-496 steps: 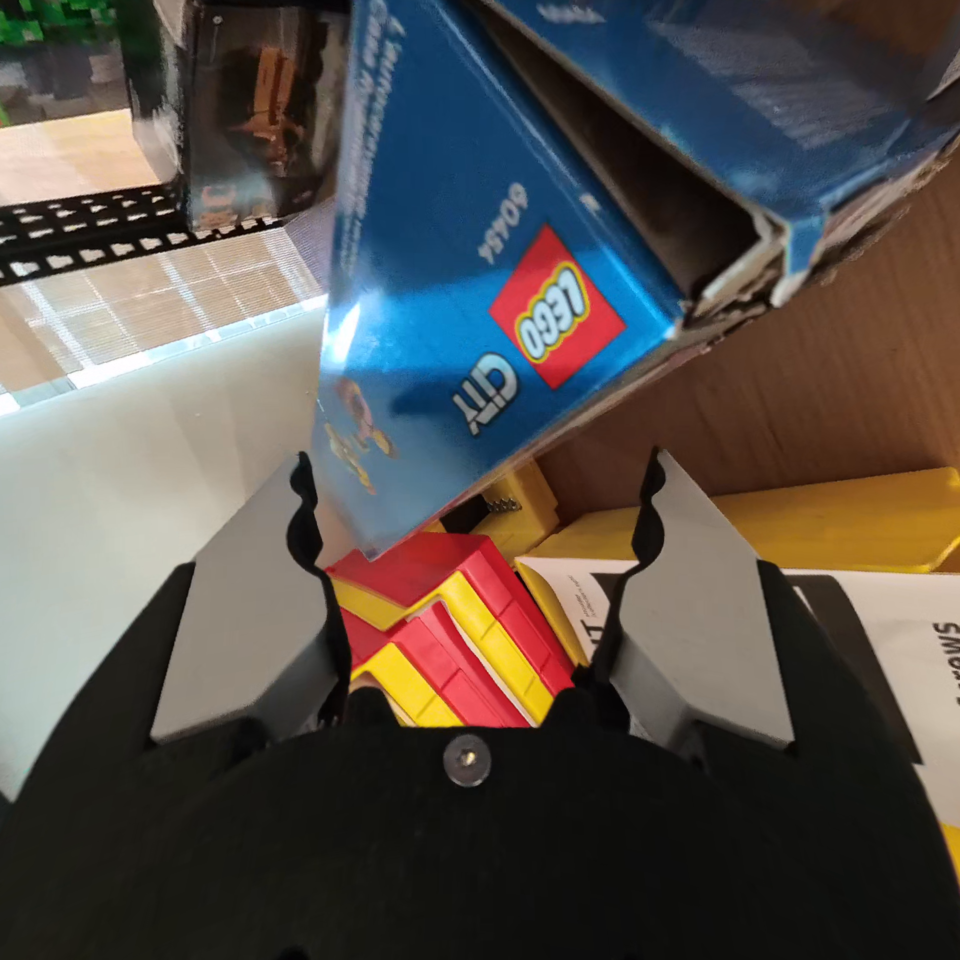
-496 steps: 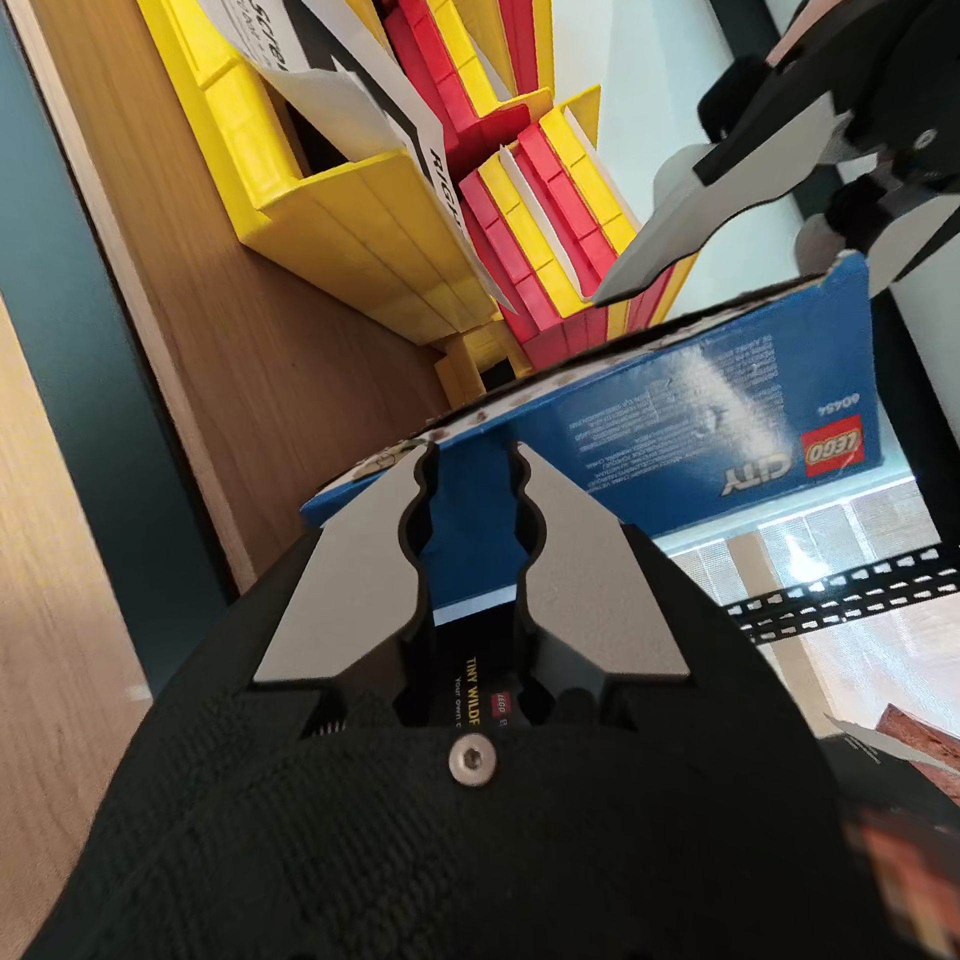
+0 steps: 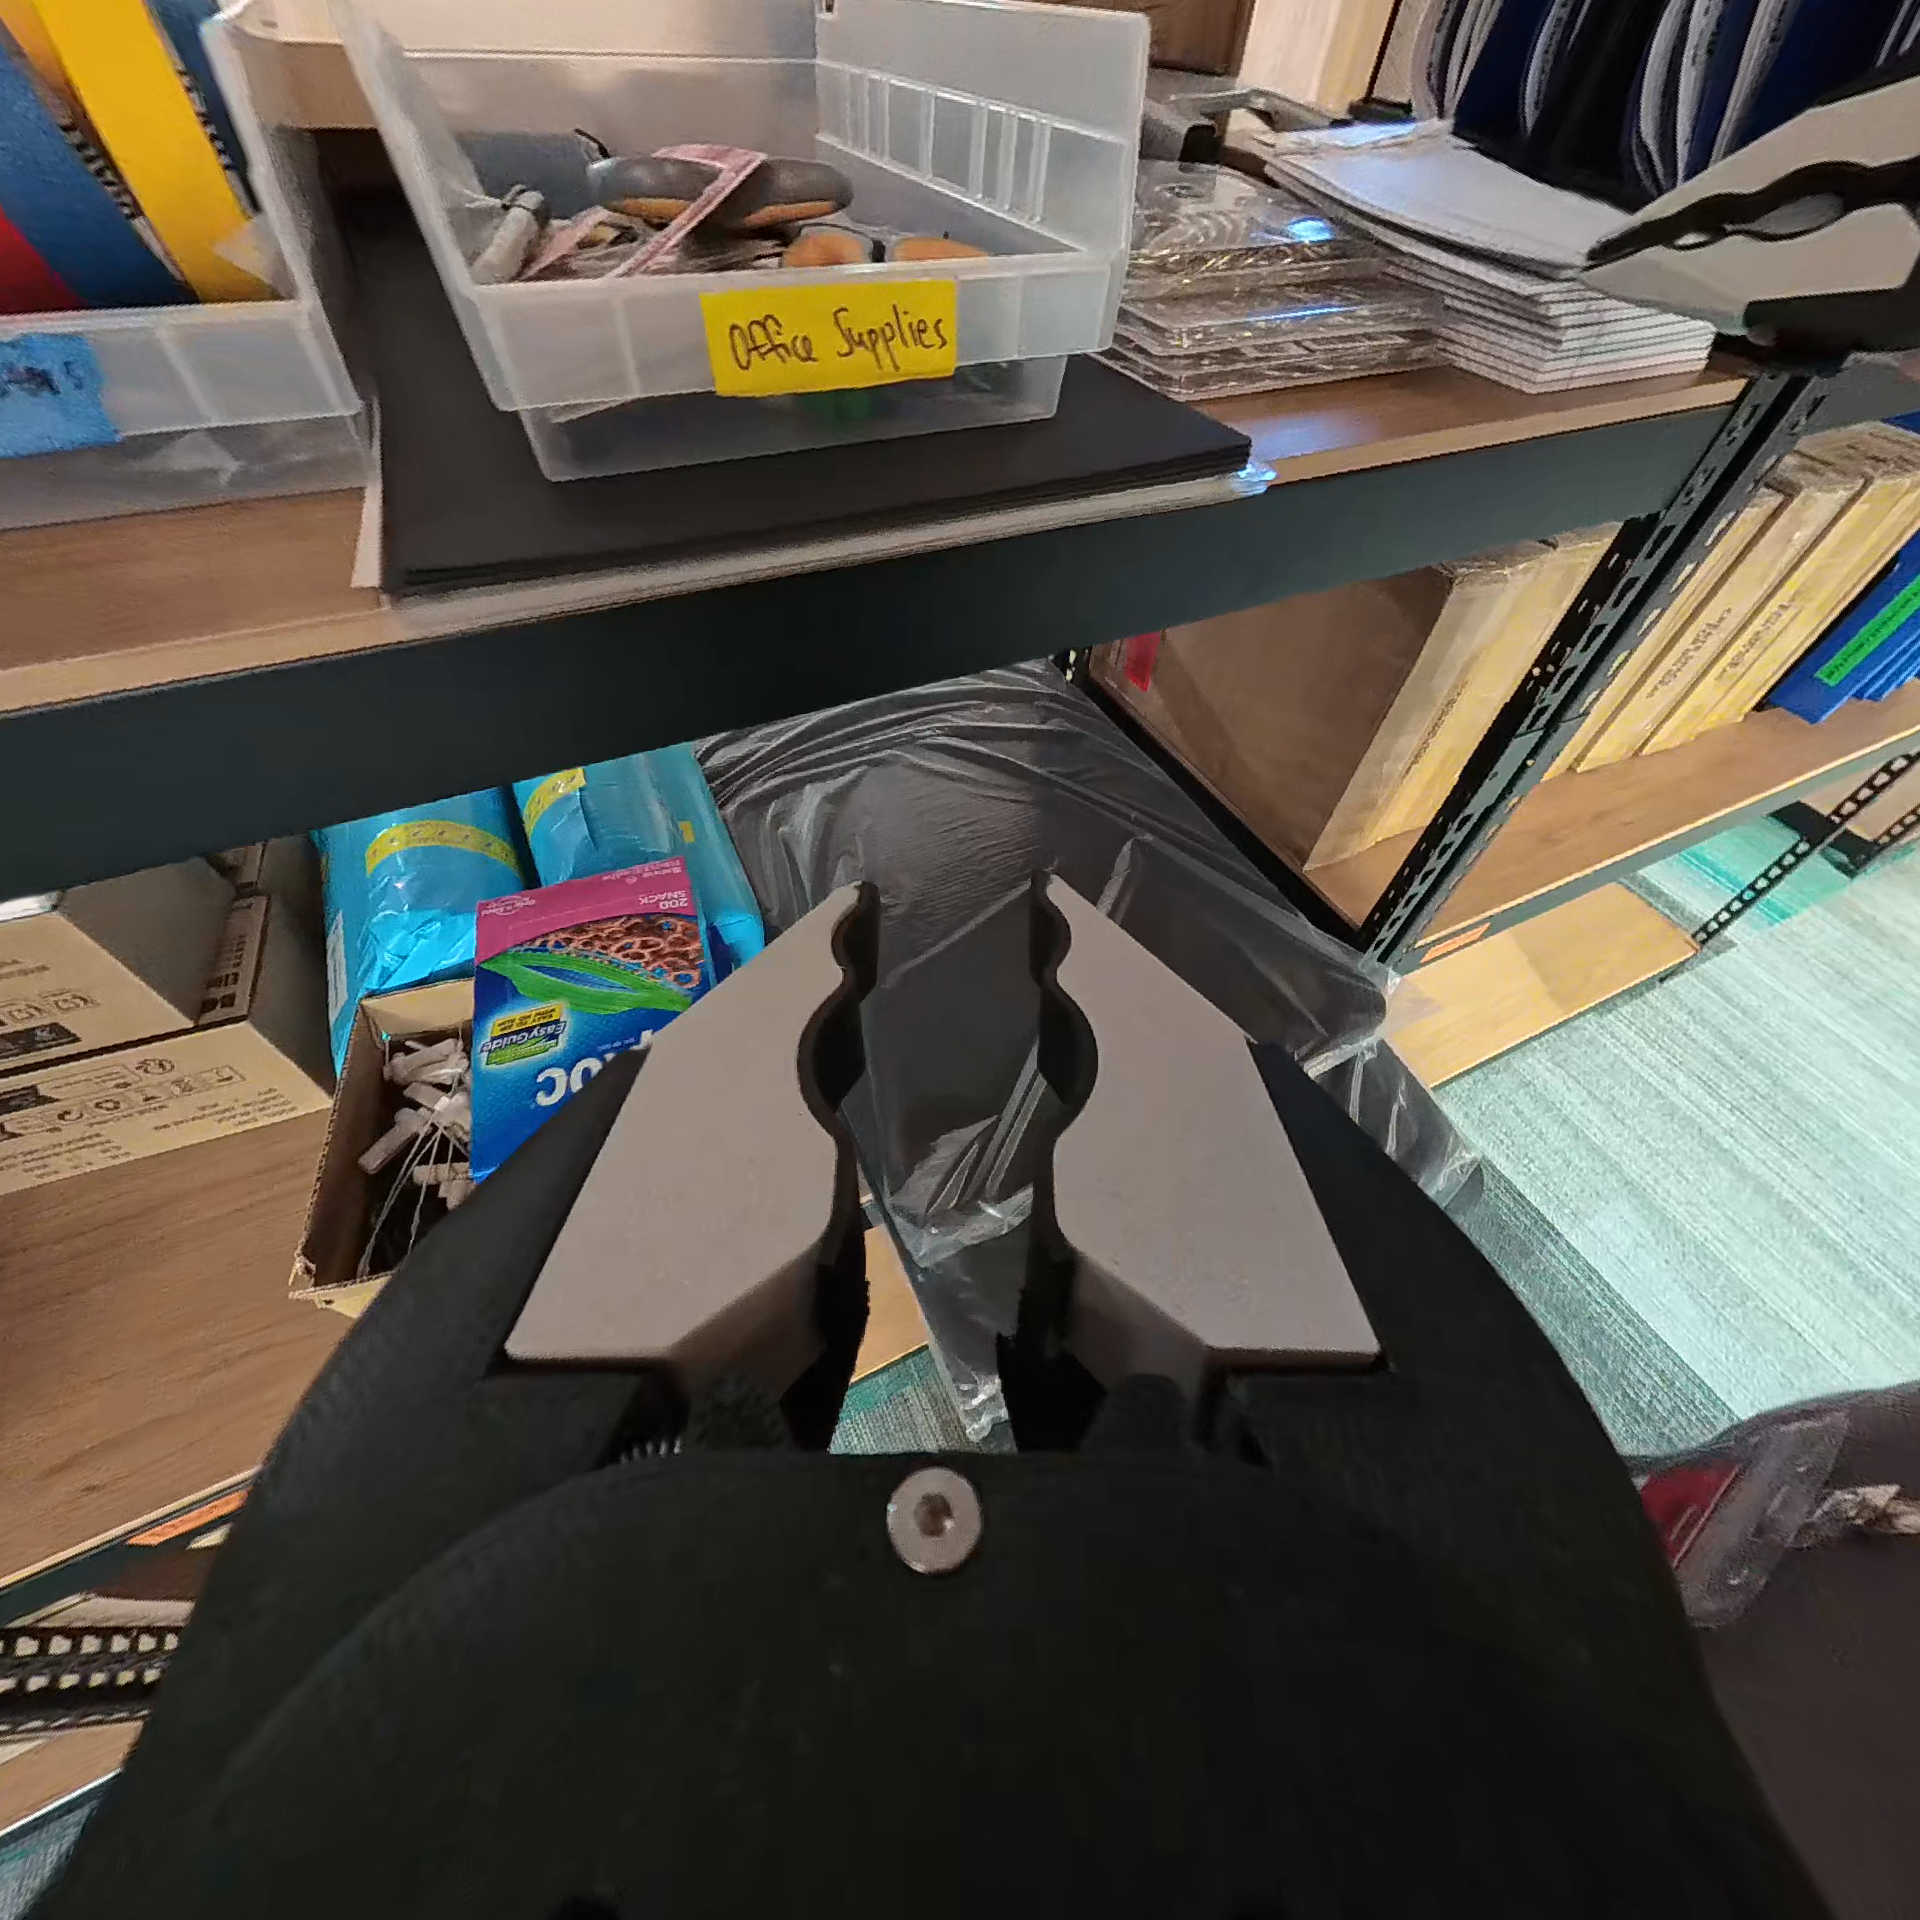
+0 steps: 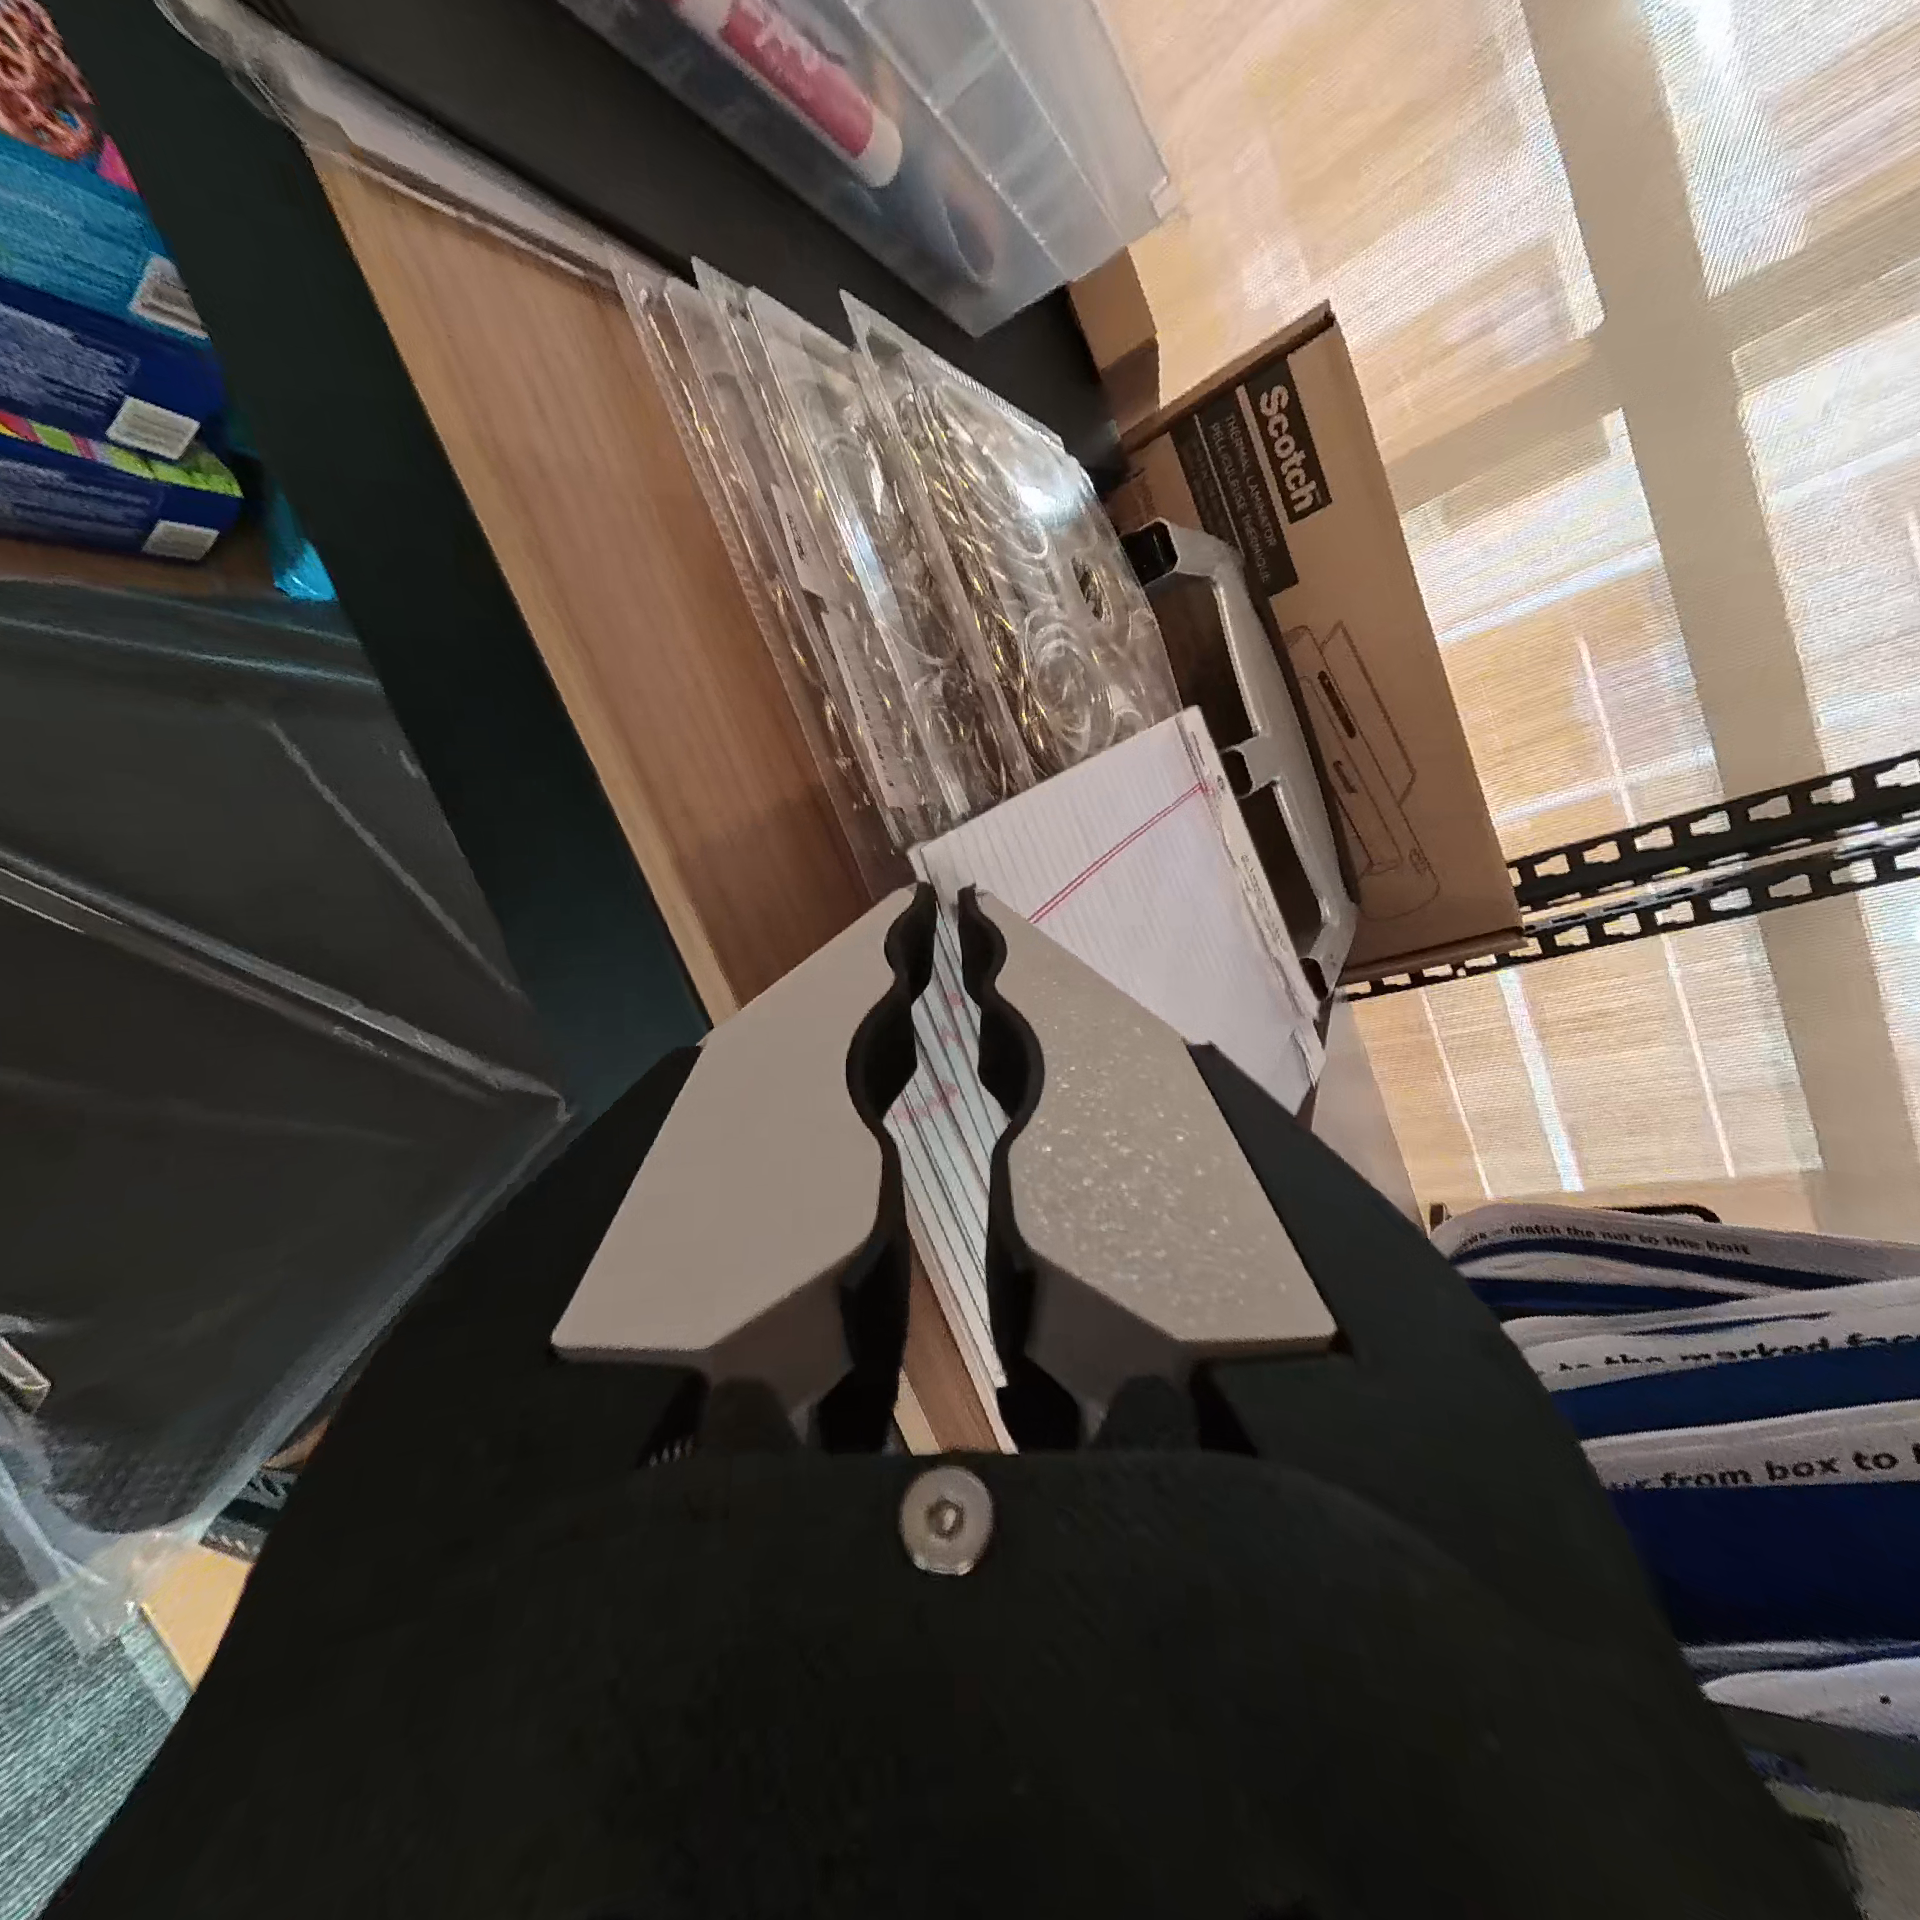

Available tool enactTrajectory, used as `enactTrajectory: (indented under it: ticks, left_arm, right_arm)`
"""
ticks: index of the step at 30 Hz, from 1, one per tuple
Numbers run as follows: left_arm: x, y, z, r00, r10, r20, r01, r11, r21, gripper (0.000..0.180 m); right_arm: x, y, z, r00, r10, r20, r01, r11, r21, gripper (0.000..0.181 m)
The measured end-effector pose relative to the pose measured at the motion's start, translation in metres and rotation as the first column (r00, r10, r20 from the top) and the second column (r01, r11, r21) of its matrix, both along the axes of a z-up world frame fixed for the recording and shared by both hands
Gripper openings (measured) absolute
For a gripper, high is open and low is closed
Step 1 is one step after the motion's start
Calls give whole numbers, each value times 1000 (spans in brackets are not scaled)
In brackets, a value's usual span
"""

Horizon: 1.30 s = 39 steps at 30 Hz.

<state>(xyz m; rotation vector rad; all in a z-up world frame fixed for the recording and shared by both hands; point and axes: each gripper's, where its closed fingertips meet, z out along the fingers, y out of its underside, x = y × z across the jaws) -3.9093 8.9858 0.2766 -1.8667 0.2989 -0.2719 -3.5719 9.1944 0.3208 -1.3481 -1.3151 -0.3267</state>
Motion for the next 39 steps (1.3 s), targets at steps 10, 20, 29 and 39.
enactTrajectory:
  ticks: [10,20,29,39]
  left_arm:
    - [154,44,25,827,-331,455,395,917,-50,51]
    - [272,129,57,537,-277,797,627,763,-158,45]
    - [319,147,43,488,-225,843,688,694,-213,31]
    - [323,127,45,355,-328,875,785,613,-88,5]
  right_arm:
    - [-25,-55,22,992,116,-38,-113,990,89,1]
    - [-26,-86,22,986,167,-14,-163,974,158,1]
    - [-28,-104,16,979,204,-19,-196,961,193,1]
    - [-39,-125,12,939,258,-226,-238,965,112,42]
